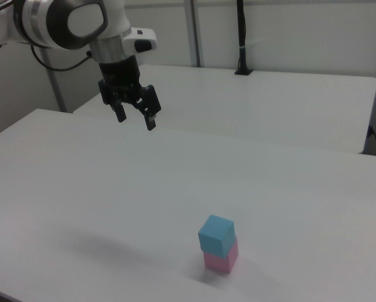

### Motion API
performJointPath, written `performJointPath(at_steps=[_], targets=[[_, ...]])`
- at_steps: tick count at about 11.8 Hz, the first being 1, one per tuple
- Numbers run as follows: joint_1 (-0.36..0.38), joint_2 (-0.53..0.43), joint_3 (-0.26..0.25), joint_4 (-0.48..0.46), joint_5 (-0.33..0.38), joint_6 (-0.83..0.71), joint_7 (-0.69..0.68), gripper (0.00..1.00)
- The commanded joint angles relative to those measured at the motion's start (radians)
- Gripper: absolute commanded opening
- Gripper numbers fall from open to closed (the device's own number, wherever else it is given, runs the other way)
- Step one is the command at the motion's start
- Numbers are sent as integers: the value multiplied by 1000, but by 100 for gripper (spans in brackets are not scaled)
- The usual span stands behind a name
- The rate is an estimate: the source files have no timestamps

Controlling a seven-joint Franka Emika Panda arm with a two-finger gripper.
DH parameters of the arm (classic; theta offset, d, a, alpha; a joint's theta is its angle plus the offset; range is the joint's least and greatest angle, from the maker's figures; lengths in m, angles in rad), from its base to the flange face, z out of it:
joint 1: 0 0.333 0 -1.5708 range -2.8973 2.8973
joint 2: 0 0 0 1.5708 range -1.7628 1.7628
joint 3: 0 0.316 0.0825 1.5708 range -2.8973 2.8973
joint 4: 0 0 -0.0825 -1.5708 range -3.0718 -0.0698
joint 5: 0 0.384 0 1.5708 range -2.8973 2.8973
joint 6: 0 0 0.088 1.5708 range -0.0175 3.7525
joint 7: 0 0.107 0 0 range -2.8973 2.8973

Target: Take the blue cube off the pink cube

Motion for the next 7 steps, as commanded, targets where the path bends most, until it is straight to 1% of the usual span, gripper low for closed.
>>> performJointPath(at_steps=[1, 7], targets=[[1, -2, 0, 19, 8, -31, 3, 100], [1, -2, -2, 19, 8, -46, 1, 100]])
